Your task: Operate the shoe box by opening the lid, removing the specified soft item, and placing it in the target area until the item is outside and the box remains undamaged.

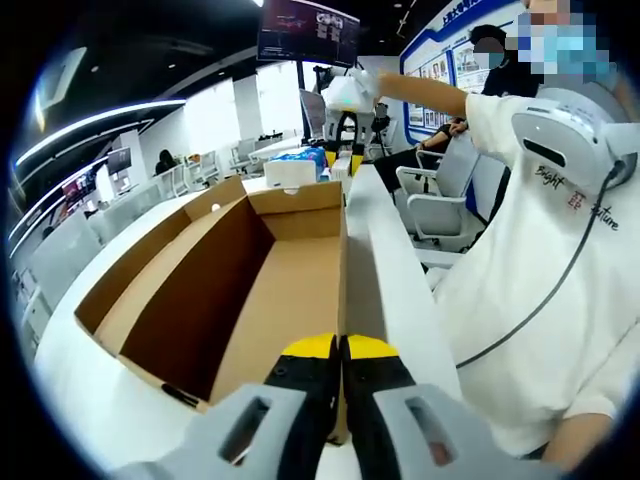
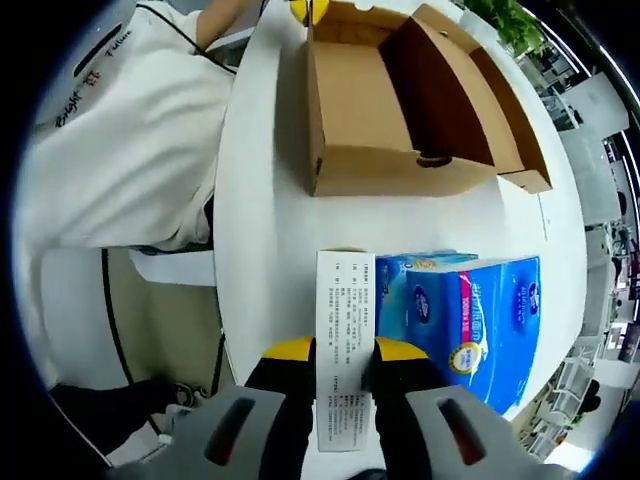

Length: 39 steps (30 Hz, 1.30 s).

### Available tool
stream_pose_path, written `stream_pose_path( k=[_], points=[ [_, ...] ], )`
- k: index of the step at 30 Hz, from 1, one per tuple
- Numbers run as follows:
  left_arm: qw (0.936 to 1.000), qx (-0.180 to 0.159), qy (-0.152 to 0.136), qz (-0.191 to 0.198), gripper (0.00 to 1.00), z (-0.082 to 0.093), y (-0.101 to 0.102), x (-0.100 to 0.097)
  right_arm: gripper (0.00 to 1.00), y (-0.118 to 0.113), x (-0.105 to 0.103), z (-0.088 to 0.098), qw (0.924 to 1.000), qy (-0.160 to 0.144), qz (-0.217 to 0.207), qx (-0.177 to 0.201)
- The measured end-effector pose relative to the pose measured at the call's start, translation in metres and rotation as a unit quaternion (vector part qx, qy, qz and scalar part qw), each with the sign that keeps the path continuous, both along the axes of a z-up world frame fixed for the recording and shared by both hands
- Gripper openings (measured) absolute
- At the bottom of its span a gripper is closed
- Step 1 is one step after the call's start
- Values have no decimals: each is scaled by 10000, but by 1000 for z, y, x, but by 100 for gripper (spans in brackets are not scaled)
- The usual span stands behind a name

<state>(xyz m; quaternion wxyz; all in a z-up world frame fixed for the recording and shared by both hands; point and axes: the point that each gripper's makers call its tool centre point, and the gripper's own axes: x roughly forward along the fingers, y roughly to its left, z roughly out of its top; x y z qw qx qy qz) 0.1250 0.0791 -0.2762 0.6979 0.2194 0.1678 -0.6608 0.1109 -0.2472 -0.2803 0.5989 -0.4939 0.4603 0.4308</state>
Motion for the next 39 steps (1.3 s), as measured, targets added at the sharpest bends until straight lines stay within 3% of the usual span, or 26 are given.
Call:
stream_pose_path(
  k=[14, 39],
  points=[
    [10000, -5, 8, 50, 1, 0, 1, 2, 20, -1, 5, -18, 9999, 47, 51, -134],
    [10000, 11, 10, 29, 1, 0, 1, 2, 21, -15, 3, -27, 9998, 89, -37, -200]
  ],
)
